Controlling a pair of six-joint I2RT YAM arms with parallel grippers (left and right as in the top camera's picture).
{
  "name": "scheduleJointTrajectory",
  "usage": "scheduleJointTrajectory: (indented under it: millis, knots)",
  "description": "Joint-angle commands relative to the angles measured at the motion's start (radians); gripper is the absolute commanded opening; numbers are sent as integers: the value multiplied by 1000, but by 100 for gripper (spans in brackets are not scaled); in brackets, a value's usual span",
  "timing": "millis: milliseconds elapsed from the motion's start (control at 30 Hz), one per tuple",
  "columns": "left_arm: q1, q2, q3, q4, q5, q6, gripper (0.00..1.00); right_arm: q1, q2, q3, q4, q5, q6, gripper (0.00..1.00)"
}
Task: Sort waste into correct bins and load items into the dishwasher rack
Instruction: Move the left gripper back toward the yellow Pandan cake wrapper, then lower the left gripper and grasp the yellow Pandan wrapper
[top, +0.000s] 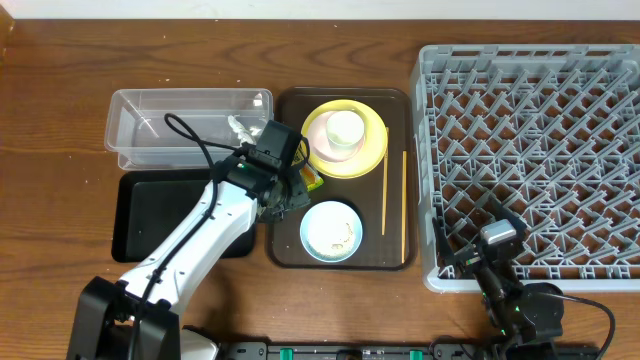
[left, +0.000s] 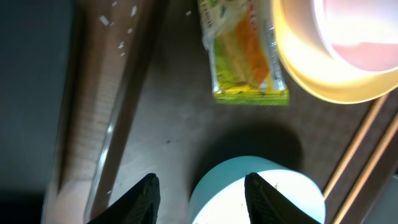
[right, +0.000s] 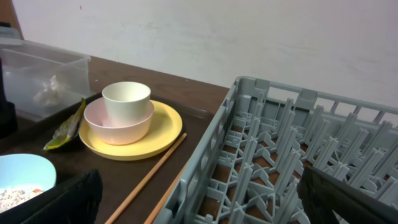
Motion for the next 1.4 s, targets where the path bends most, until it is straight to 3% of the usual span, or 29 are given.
scheduleJointTrajectory:
  millis: [0,167,333,967,1367]
  knots:
    - [-22,3,2,26,-24,6,48,-1,-3,-2,-3,-2,1,99]
    - [-72,5,2,97,-40,6,52,-1,-3,-2,-3,-2,1,99]
    - [-110,8,2,129,-166,5,55,-1,-3,-2,-3,-2,1,99]
    - [-117,142,2,253,-183,6,55,-1,-3,-2,-3,-2,1,99]
    - [-117,169,2,284,-295,6,54,-1,-3,-2,-3,-2,1,99]
